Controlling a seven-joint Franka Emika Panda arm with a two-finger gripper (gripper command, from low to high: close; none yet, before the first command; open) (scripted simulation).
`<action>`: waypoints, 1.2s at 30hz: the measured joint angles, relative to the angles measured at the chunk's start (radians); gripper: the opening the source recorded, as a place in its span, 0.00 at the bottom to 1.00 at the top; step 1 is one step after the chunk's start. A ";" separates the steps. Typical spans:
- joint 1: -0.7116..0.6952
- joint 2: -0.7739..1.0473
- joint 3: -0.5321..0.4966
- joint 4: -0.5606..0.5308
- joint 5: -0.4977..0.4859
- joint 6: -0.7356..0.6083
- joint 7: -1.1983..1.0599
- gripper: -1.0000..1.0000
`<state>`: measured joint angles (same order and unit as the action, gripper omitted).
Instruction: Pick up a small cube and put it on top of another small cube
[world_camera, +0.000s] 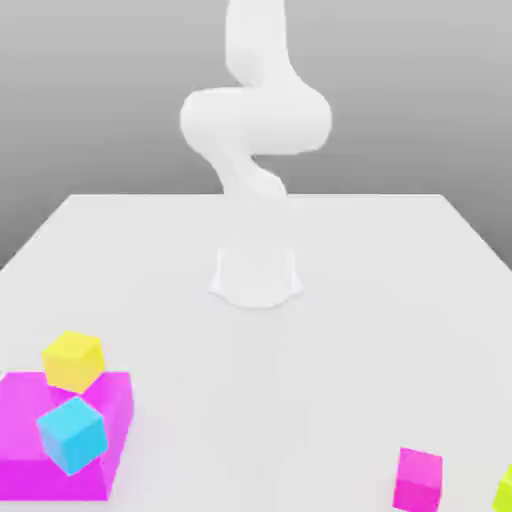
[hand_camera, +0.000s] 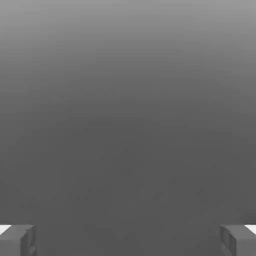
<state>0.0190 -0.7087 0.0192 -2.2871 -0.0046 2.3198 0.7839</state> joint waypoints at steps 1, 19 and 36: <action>0.008 0.039 0.009 0.006 -0.002 0.009 -0.007 0.50; 0.153 0.695 0.168 0.098 -0.091 0.151 -0.082 0.50; 0.331 1.311 0.178 0.200 -0.241 0.349 -0.078 0.00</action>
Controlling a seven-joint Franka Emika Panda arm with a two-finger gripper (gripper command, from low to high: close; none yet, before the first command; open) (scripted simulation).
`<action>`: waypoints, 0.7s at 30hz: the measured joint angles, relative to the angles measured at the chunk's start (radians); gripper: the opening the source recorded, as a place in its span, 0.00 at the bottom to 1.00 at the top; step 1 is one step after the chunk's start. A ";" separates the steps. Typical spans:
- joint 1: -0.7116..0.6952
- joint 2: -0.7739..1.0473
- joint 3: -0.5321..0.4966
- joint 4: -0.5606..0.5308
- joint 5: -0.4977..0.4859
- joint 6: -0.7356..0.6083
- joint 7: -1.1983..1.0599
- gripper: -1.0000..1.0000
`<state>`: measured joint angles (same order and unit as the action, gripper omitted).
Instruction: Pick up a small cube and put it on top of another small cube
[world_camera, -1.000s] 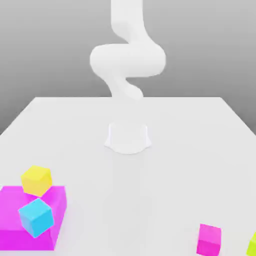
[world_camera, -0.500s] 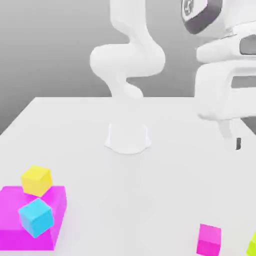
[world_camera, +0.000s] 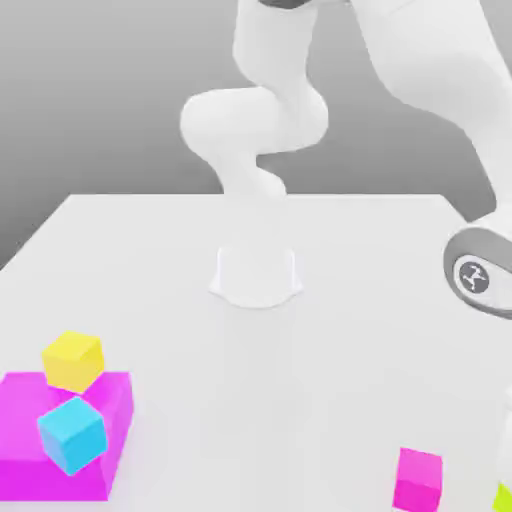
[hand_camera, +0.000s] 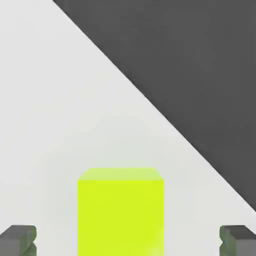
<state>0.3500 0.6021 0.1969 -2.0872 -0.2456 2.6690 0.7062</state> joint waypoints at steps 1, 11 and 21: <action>0.000 0.000 0.000 0.000 0.000 0.000 0.000 0.00; -0.026 -0.115 0.032 -0.032 0.045 -0.083 -0.030 0.00; -0.143 -0.320 -0.028 -0.279 0.150 -0.026 0.005 0.00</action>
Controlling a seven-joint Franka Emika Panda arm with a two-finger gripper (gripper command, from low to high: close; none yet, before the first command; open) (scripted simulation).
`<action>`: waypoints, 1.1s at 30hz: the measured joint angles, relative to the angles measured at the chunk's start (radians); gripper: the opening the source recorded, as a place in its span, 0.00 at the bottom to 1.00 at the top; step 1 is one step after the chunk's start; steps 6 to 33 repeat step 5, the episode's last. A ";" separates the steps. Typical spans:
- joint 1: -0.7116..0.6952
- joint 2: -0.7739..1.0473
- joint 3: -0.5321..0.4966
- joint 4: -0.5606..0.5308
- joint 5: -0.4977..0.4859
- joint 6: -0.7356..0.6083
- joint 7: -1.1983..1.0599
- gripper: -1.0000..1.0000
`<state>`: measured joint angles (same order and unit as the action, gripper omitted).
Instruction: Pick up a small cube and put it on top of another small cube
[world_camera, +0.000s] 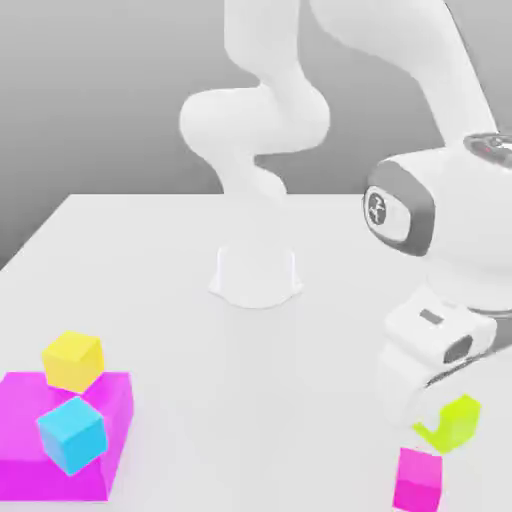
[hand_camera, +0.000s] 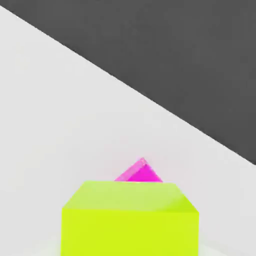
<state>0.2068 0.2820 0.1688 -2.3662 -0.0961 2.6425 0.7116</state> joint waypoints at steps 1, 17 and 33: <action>0.005 0.032 -0.009 0.000 -0.012 0.031 0.009 0.00; 0.011 0.060 -0.017 0.001 -0.022 0.058 0.017 1.00; 0.011 0.060 -0.017 0.001 -0.022 0.058 0.017 1.00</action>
